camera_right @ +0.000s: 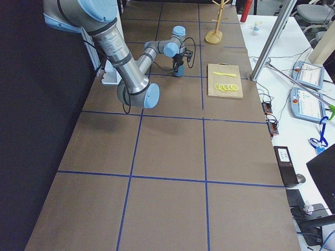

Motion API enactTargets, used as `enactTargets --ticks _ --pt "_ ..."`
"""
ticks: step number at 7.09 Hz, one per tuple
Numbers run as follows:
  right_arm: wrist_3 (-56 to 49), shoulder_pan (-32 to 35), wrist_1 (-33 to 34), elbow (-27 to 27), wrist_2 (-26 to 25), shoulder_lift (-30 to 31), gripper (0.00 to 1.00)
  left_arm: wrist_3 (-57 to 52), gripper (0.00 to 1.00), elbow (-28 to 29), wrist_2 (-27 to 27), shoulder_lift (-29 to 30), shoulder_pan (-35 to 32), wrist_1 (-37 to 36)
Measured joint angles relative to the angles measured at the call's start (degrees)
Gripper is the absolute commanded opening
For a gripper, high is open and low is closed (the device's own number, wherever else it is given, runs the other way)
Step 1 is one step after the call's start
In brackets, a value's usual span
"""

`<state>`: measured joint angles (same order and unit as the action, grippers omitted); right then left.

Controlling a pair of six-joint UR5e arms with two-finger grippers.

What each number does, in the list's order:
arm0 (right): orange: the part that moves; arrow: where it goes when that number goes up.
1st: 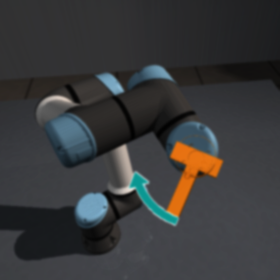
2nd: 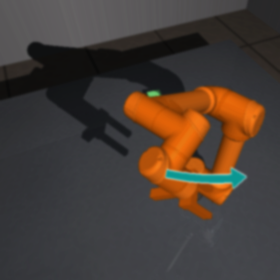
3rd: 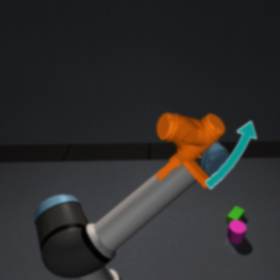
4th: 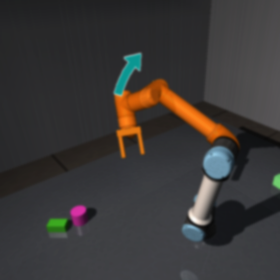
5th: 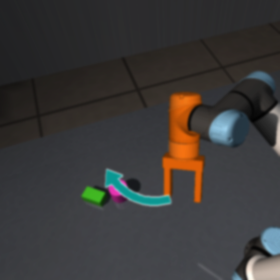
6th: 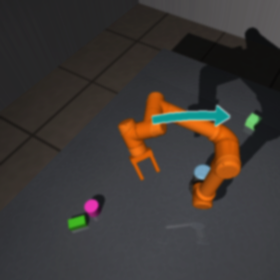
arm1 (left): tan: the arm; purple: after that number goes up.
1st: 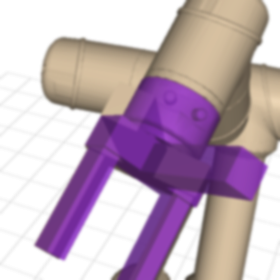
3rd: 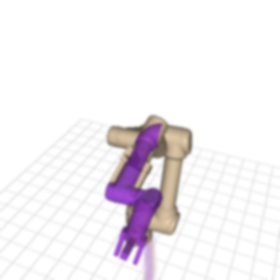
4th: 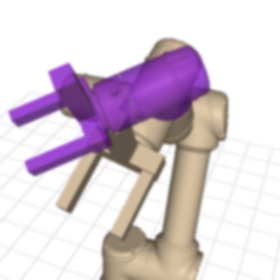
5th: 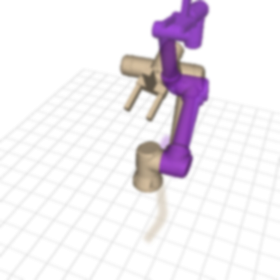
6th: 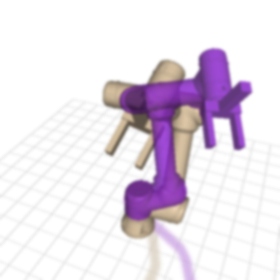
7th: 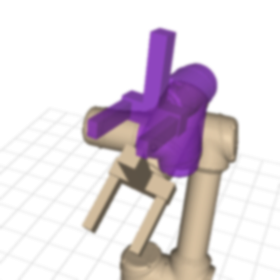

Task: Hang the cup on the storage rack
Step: 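Carry the blue mug with the right gripper to the table center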

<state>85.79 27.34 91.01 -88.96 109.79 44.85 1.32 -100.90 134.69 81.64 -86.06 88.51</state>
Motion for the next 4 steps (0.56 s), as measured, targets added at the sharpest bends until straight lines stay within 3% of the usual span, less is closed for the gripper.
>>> enactTargets --ticks 4 --pt "-0.31 1.28 0.35 -1.59 0.33 -0.39 1.00 0.00 1.00 0.01 0.03 -0.02 0.01 0.06"
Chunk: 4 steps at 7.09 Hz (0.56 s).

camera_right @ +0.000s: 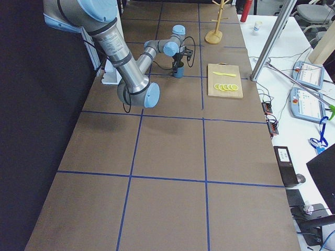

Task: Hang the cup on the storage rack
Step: 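Carry the blue mug with the right gripper to the table center, then release the mug upright and withdraw the right arm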

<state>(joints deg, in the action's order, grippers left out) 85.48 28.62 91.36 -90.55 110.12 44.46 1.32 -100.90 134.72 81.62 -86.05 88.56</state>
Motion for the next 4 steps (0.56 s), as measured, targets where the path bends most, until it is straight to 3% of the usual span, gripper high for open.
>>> enactTargets --ticks 4 --pt "-14.63 13.20 7.64 -6.99 7.89 1.18 1.00 0.04 1.00 -0.05 -0.43 0.12 -0.01 0.44"
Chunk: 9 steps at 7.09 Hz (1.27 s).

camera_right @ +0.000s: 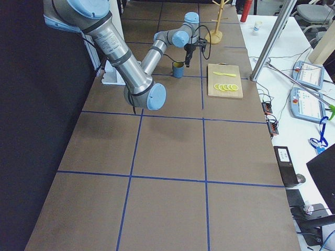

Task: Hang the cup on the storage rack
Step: 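Release the mug upright and withdraw the right arm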

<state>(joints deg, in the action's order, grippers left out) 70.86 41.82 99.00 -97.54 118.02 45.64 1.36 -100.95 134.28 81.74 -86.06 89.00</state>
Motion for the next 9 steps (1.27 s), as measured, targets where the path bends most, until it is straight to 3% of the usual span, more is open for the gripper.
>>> enactTargets --ticks 2,4,9 --pt "-16.90 10.81 1.30 -0.28 6.60 5.55 1.00 0.36 1.00 -0.45 -0.03 0.77 0.01 0.13" --pt "-38.19 20.93 1.17 -0.14 10.75 15.13 1.00 0.33 1.00 -1.91 0.13 1.98 0.00 1.10" --pt "-82.21 41.90 1.02 0.18 13.75 39.21 1.00 0.31 1.00 -3.16 0.62 5.55 0.13 7.81"
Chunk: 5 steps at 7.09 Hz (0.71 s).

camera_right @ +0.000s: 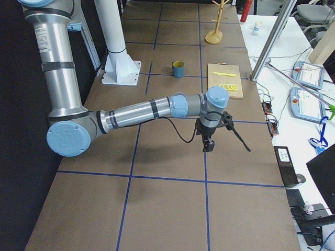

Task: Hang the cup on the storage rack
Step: 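Release the mug upright and withdraw the right arm, then move the left gripper to the mug and grasp its rim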

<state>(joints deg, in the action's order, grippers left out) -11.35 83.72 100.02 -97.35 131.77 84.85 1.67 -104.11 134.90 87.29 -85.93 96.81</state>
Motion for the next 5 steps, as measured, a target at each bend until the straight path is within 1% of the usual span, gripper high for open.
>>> enactTargets --ticks 1,2,4,5 --pt "-3.27 3.03 -0.05 -0.13 -0.20 3.67 1.00 0.07 1.00 -0.06 0.44 0.06 1.01 4.70" --pt "-4.38 5.01 -0.07 -0.35 -0.26 6.02 1.00 0.13 1.00 -0.10 1.28 0.28 3.80 11.81" --pt "-4.70 6.22 -0.09 -0.52 -0.21 7.26 1.00 5.24 1.00 -0.43 1.46 1.94 13.28 28.30" --pt "-4.67 6.31 -0.09 -0.54 -0.15 7.25 1.00 8.56 1.00 -0.02 0.55 4.24 19.16 35.29"
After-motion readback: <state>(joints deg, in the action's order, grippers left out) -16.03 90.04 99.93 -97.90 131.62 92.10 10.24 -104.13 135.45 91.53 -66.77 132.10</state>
